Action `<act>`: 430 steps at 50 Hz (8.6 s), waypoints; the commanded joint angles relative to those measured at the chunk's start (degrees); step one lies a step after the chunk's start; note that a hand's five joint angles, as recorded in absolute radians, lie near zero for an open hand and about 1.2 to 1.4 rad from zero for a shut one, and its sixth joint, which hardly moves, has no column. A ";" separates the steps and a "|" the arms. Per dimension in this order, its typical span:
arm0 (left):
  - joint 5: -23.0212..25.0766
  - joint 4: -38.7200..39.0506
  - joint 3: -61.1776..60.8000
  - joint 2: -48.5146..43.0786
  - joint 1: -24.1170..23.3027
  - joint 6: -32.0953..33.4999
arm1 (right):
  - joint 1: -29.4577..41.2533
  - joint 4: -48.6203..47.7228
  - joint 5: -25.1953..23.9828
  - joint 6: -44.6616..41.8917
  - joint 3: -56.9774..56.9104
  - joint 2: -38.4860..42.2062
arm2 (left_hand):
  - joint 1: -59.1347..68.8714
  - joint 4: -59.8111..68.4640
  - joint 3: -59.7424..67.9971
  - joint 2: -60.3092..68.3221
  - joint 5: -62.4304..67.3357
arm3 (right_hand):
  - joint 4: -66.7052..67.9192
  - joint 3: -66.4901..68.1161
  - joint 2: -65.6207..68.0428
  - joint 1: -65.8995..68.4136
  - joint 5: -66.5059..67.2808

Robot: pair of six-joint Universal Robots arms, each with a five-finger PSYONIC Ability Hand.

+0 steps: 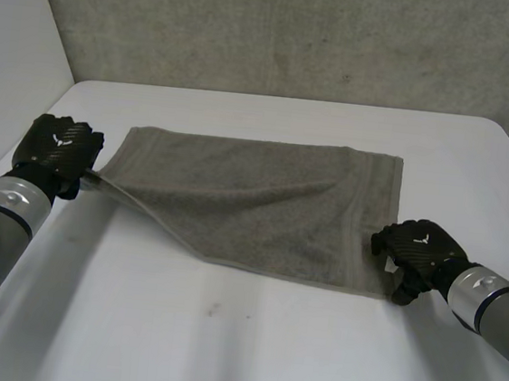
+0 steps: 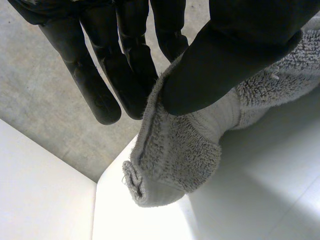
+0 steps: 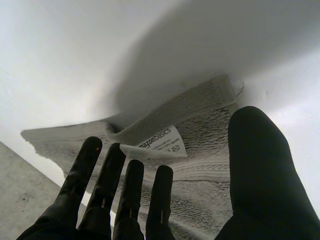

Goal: Fold the towel.

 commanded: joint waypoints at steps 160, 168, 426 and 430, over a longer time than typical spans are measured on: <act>1.61 -37.64 20.80 -12.92 -2.35 26.61 | 6.45 33.71 22.58 -21.93 -29.59 4.87 | 10.97 10.20 10.29 10.24 10.29 | 48.18 48.01 48.39 53.04 49.16; -2.51 -29.55 51.35 -21.72 -6.13 14.26 | 8.82 19.85 24.70 -9.11 -52.27 10.96 | 10.97 10.20 10.29 10.24 10.29 | 48.18 48.01 48.39 53.04 49.16; 18.74 -8.87 39.64 -37.82 -9.82 -16.89 | 6.27 10.85 5.28 6.12 -19.97 -36.24 | -45.00 -45.77 -45.68 -45.73 -45.68 | 48.18 48.01 48.39 53.04 49.16; 19.10 -9.93 39.65 -36.94 -10.17 -17.25 | 6.89 10.85 5.10 6.21 -19.88 -35.98 | -53.09 -53.87 -53.78 -53.82 -53.78 | 48.18 48.01 48.39 53.04 49.16</act>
